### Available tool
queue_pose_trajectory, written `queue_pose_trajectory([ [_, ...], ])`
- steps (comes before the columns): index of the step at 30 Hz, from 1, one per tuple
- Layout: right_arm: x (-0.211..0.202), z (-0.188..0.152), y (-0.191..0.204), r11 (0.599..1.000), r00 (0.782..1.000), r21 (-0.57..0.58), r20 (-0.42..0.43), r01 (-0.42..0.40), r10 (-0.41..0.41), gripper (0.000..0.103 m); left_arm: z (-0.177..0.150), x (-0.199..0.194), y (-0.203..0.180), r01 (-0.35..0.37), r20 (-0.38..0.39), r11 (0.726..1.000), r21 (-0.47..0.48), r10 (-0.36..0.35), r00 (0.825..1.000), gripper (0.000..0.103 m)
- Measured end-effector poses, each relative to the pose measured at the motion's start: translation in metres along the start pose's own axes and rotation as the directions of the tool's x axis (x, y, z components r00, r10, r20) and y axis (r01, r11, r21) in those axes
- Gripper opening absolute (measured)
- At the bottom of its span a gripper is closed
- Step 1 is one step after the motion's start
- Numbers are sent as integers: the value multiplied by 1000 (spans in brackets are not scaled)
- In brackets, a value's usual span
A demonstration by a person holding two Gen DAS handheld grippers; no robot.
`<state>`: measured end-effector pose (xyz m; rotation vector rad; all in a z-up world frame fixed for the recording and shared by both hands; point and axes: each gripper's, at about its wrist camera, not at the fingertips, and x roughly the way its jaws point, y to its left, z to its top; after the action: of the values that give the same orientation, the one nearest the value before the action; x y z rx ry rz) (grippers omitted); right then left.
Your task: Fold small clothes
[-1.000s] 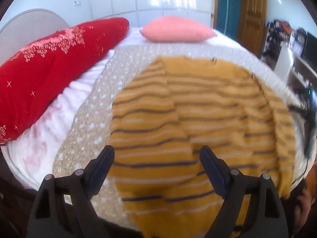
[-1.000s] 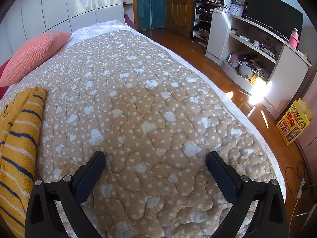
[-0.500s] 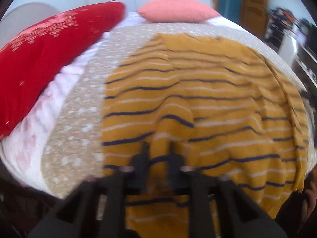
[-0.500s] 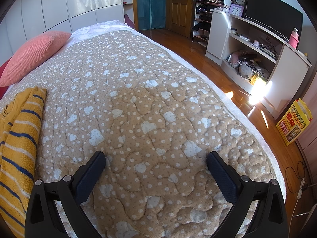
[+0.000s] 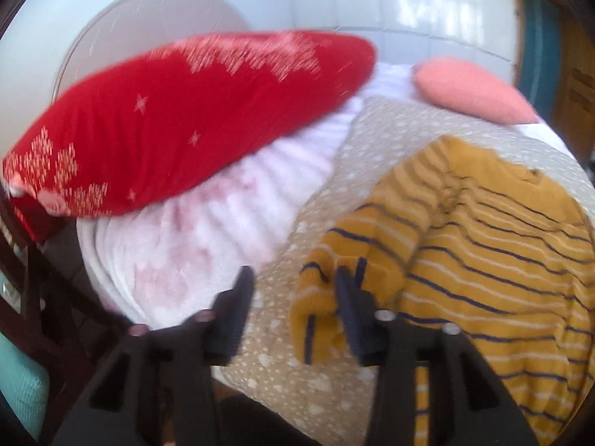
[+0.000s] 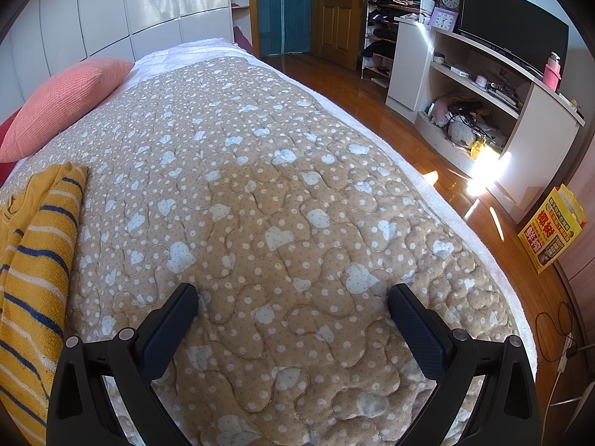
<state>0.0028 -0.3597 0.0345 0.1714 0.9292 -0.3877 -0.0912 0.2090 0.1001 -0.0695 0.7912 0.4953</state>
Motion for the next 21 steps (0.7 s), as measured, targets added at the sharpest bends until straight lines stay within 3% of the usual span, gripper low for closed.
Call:
queue_pose_trajectory([
  [3,0,-1,0,1000,1000,0,0,0,0,103,-1,-24,-17,59,57,998,28,-61,997,74],
  [7,0,-2,1,1000,1000,0,0,0,0,103,-4,-47,-39,161,75,985,60,-165,983,78],
  [14,-1,-6,1,1000,1000,1,-2,0,0,103,-14,-78,-67,244,82,965,94,-252,964,84],
  [17,4,0,8,999,999,-19,-15,46,-46,103,-19,-82,-76,261,90,960,102,-271,958,84],
  [21,5,5,-2,999,999,49,-35,-23,25,103,-25,-84,-86,284,65,954,94,-290,955,84],
])
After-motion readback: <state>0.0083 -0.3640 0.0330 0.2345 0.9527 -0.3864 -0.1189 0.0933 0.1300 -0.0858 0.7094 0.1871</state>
